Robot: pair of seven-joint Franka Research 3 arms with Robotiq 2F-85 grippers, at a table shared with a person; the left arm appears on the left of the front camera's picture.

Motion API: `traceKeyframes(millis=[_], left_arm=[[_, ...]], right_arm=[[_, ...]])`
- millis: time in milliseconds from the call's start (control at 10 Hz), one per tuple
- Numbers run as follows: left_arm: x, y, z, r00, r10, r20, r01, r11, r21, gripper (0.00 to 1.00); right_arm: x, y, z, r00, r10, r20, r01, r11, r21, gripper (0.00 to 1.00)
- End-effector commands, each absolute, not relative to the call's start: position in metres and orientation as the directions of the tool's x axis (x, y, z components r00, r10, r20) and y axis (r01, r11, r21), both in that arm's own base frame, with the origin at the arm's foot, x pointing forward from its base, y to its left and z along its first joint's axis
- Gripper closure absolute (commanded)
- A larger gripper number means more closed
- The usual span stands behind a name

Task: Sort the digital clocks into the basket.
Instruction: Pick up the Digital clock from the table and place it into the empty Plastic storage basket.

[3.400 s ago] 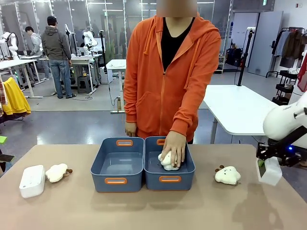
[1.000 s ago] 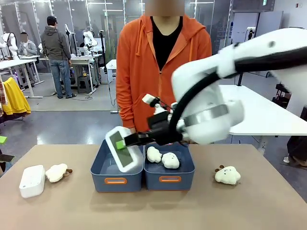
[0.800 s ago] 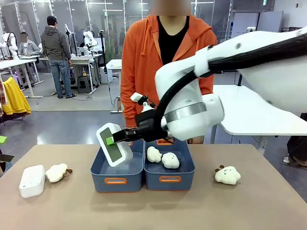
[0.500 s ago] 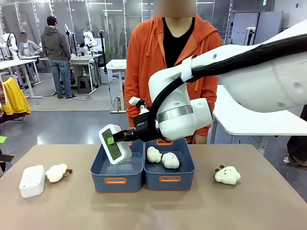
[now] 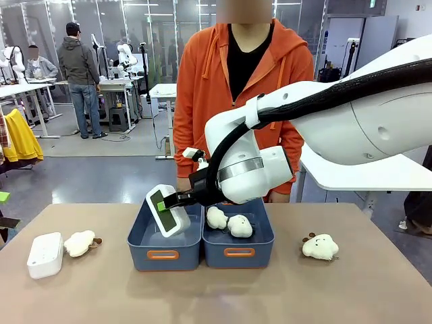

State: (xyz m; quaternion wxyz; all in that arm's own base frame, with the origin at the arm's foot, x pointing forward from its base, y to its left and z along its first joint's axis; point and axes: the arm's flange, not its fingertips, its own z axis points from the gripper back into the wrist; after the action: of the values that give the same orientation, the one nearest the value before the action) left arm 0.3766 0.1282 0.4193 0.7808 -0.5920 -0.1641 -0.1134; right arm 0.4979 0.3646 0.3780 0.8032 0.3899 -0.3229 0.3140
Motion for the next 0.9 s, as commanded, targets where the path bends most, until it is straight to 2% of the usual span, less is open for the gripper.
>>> traceKeyframes(millis=[0, 100, 300, 400, 800], left_arm=[[0.374, 0.127, 0.423, 0.921, 0.025, 0.389, 0.370, 0.257, -0.892, 0.00], [0.374, 0.127, 0.423, 0.921, 0.025, 0.389, 0.370, 0.257, -0.892, 0.00], [0.374, 0.127, 0.423, 0.921, 0.025, 0.389, 0.370, 0.257, -0.892, 0.00], [0.374, 0.127, 0.423, 0.921, 0.025, 0.389, 0.370, 0.257, -0.892, 0.00], [0.374, 0.127, 0.423, 0.921, 0.025, 0.389, 0.370, 0.257, -0.892, 0.00]], right_arm=[[0.500, 0.363, 0.389, 0.587, 0.246, 0.772, -0.756, 0.509, 0.412, 0.17], [0.500, 0.360, 0.389, 0.589, 0.242, 0.771, -0.751, 0.517, 0.411, 0.00], [0.499, 0.358, 0.384, 0.599, 0.237, 0.765, -0.744, 0.516, 0.424, 0.00], [0.493, 0.352, 0.385, 0.619, 0.229, 0.751, -0.734, 0.509, 0.450, 0.12], [0.499, 0.361, 0.384, 0.589, 0.246, 0.769, -0.755, 0.507, 0.416, 0.12]])
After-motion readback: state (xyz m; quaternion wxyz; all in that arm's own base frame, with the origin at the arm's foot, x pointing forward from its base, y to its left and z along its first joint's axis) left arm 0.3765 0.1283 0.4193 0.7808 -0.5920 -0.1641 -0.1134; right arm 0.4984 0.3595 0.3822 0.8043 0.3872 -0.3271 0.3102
